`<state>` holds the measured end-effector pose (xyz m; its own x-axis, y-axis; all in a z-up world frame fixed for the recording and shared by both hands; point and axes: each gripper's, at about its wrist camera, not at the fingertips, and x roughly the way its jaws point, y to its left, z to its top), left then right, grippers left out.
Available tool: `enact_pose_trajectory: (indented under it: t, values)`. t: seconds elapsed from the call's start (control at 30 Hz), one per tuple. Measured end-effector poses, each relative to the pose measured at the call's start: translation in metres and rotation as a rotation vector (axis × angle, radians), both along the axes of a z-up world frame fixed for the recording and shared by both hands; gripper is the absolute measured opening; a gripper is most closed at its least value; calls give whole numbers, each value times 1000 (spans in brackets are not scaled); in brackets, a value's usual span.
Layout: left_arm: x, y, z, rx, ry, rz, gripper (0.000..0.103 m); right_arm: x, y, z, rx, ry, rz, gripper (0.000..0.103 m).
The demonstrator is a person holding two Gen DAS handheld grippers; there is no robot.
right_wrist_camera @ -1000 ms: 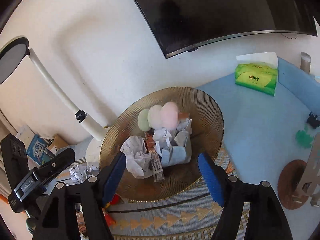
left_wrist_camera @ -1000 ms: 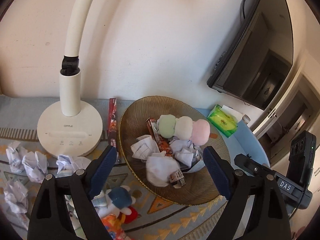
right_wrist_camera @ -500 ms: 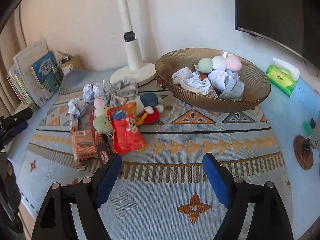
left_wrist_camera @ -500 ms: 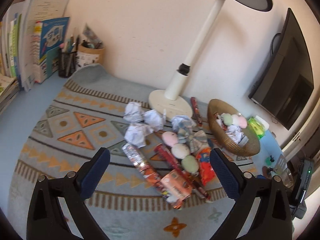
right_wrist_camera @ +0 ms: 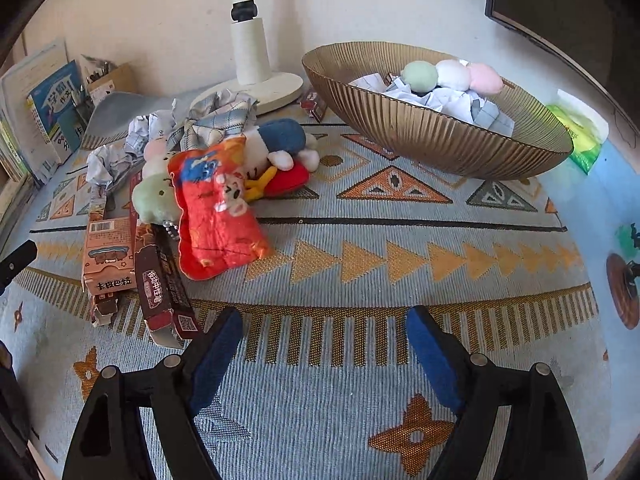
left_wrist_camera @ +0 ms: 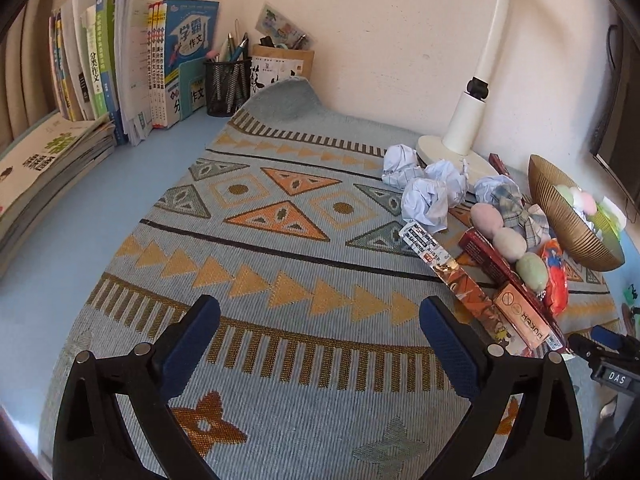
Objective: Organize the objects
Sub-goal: 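Withdraw both grippers and move the left gripper toward a snack-stick packet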
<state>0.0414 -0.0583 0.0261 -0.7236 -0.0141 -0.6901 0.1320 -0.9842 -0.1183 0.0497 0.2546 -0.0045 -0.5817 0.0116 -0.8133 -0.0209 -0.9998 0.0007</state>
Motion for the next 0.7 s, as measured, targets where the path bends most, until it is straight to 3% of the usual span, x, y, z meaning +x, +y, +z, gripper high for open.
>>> enact_pose_trajectory:
  t: [0.1, 0.3, 0.7]
  values:
    - [4, 6, 1, -34, 7, -12, 100, 1, -1, 0, -1, -4, 4, 86]
    - [-4, 5, -6, -4, -50, -37, 101, 0, -3, 0, -10, -12, 19, 93]
    - [-3, 8, -6, -14, -52, -42, 101, -1, -2, 0, -11, -12, 21, 93]
